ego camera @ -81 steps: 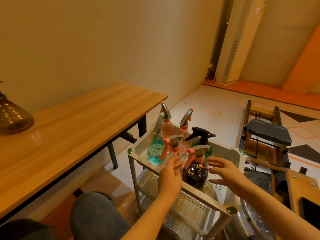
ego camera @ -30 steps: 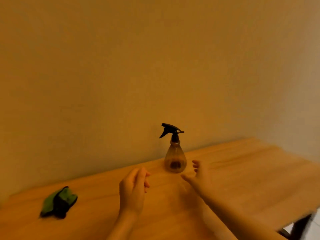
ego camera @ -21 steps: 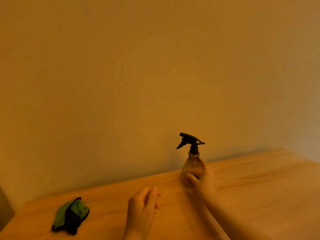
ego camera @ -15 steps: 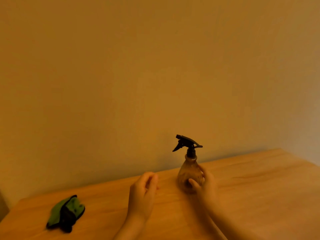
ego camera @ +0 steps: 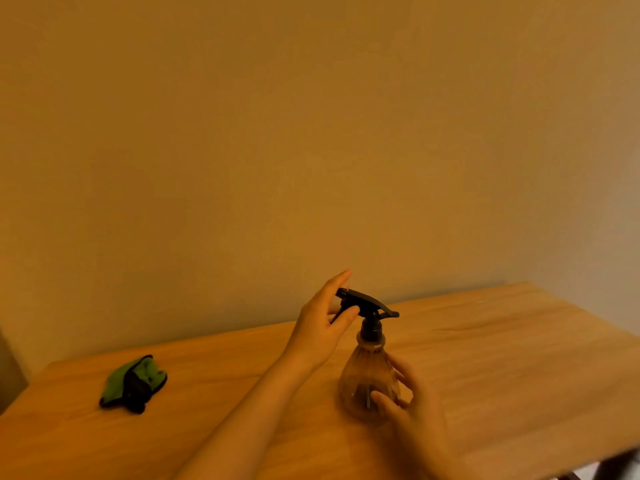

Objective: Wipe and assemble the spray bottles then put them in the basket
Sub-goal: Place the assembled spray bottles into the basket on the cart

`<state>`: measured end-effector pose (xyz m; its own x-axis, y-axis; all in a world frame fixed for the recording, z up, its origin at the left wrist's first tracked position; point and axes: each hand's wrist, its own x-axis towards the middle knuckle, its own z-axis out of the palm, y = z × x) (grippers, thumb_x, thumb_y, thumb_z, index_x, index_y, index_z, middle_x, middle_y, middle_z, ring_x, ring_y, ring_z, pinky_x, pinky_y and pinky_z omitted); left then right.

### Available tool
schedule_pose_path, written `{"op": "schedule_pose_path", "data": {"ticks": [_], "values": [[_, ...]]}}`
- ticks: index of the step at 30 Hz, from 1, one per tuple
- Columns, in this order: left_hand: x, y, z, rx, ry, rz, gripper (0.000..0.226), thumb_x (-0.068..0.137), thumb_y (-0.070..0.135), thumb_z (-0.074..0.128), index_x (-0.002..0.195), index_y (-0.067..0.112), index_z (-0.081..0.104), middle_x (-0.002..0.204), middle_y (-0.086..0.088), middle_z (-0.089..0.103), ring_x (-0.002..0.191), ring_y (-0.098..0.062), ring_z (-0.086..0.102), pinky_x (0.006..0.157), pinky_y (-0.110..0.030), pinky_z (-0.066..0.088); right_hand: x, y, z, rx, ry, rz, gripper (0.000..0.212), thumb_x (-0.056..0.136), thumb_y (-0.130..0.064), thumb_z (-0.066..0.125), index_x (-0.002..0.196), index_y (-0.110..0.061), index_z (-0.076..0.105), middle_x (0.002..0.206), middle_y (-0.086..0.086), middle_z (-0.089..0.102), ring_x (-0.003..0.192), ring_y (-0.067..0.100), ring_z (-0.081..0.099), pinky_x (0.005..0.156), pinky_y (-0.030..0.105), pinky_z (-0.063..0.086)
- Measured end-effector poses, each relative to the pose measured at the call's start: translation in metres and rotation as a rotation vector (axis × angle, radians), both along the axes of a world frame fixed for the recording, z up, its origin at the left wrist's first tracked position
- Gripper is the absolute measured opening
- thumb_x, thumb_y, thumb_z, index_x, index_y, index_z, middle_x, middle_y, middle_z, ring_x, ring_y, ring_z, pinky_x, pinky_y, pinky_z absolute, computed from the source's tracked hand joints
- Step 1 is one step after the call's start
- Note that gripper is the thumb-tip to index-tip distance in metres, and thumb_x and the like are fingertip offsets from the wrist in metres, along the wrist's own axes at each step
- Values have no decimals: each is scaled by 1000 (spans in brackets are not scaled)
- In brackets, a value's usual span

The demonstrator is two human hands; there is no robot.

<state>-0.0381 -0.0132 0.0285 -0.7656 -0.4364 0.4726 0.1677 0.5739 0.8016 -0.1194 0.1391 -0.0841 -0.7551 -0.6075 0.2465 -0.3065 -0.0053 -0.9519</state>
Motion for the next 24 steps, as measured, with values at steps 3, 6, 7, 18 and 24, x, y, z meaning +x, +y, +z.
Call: {"op": "schedule_pose_path", "data": {"ticks": [3, 6, 7, 18, 24], "values": [[4, 15, 1, 37, 17, -15, 39, 94, 12, 56, 119, 41, 48, 108, 5, 64, 84, -3, 68, 77, -20, 54, 7, 9, 7, -4, -11, -3, 59, 78, -4, 74, 116, -41, 47, 111, -22, 54, 99, -8, 54, 80, 20, 49], [7, 27, 2, 34, 7, -27, 31, 95, 10, 54, 108, 38, 53, 108, -3, 66, 85, -8, 69, 77, -30, 58, 14, 14, 14, -18, -15, -30, 62, 70, -15, 83, 116, -37, 48, 110, -22, 54, 100, -3, 53, 70, 14, 47], [8, 31, 3, 35, 13, -37, 30, 95, 9, 53, 107, 36, 54, 108, -3, 66, 86, -9, 70, 79, -32, 58, 16, 16, 16, -18, 12, -45, 63, 68, -18, 84, 116, -37, 48, 112, -22, 54, 103, -1, 52, 73, 15, 46], [0, 98, 36, 137, 149, -226, 24, 95, 3, 51, 105, 25, 55, 112, -16, 63, 98, -24, 67, 78, -32, 58, 18, 95, 57, -17, 254, -186, 56, 77, -18, 77, 117, -41, 45, 111, -30, 49, 101, -5, 51, 78, 15, 41], [-28, 174, 62, 149, 187, -448, 19, 98, 6, 46, 115, 10, 51, 113, -14, 62, 105, -24, 63, 78, -28, 58, 13, 189, 87, 81, 339, -401, 61, 76, -23, 78, 129, -27, 47, 121, -14, 52, 111, 9, 48, 82, 21, 43]]}}
